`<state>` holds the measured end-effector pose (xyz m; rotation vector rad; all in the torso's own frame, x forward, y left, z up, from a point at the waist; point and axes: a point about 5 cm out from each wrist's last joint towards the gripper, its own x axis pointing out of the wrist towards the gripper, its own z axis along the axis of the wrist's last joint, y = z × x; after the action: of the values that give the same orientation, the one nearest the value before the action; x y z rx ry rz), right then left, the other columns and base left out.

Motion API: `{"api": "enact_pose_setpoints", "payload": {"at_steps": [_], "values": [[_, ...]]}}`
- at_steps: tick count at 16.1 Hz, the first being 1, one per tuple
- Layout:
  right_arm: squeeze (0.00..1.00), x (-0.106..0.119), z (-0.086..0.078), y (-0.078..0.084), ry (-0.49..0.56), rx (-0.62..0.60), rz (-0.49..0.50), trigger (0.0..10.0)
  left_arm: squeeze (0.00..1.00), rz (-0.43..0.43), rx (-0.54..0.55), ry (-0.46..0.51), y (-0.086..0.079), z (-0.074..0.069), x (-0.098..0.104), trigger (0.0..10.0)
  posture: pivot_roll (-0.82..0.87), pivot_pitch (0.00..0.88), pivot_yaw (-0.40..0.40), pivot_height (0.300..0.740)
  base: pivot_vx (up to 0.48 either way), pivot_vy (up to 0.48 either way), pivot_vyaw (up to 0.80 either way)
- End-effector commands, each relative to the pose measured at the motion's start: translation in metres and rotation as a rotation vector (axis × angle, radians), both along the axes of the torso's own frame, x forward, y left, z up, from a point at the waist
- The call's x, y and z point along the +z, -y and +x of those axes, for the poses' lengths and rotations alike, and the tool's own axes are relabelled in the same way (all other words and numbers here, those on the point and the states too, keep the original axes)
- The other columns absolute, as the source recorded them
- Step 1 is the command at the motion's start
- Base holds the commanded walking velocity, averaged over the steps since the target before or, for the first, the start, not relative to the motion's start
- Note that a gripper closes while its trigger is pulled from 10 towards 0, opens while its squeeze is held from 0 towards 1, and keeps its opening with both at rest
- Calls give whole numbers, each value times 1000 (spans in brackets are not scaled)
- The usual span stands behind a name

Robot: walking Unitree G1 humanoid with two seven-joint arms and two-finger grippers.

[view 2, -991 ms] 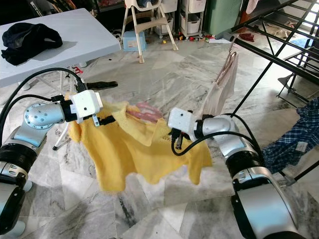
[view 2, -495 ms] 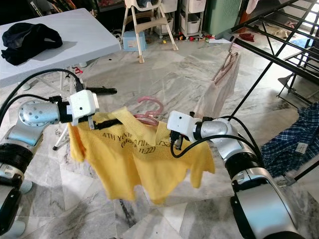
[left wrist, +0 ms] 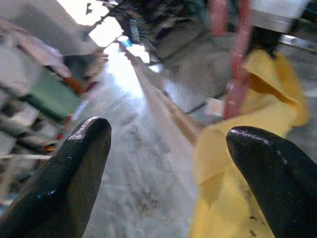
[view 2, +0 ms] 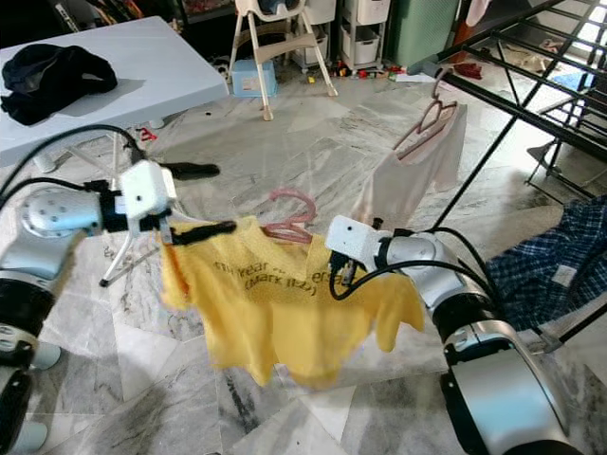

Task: Hang hanger

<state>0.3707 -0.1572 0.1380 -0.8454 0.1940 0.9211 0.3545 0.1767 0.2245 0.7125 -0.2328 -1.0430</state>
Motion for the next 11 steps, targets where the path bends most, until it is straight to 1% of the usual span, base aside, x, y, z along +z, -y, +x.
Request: {"api": "enact_pose_setpoints", "payload": {"at_steps": [1,2,3,4,5,7,9,10,11], "values": [[0,14,6,-2,48,-13,25,0,1000,-31,44,43,-5,1,6,10000,-110,53,46,740,0,0,0],[0,16,8,3,56,-72,69,0,1000,-187,188,125,-10,4,9,10000,-111,53,51,740,0,0,0],[0,16,8,4,59,-81,80,0,1000,-221,231,148,-11,4,8,10000,-111,53,51,740,0,0,0],[0,16,9,7,63,-112,93,0,1000,-268,272,175,-12,1,5,10000,-111,53,51,740,0,0,0],[0,16,9,10,75,-137,115,0,1000,-333,322,175,-13,-1,0,10000,-110,54,48,740,0,0,0],[0,18,10,15,97,-186,148,0,1000,-411,429,161,-16,-7,-16,10000,-107,54,44,740,0,0,0],[0,22,10,23,127,-228,168,0,1000,-367,460,134,-15,-18,-39,10000,-105,58,39,740,0,0,0],[0,23,9,26,132,-225,170,0,1000,-366,485,122,-16,-20,-44,10000,-105,58,39,740,0,0,0],[0,25,8,27,164,-195,157,0,1000,-349,497,127,-18,-21,-46,10000,-104,61,39,740,0,0,0]]}}
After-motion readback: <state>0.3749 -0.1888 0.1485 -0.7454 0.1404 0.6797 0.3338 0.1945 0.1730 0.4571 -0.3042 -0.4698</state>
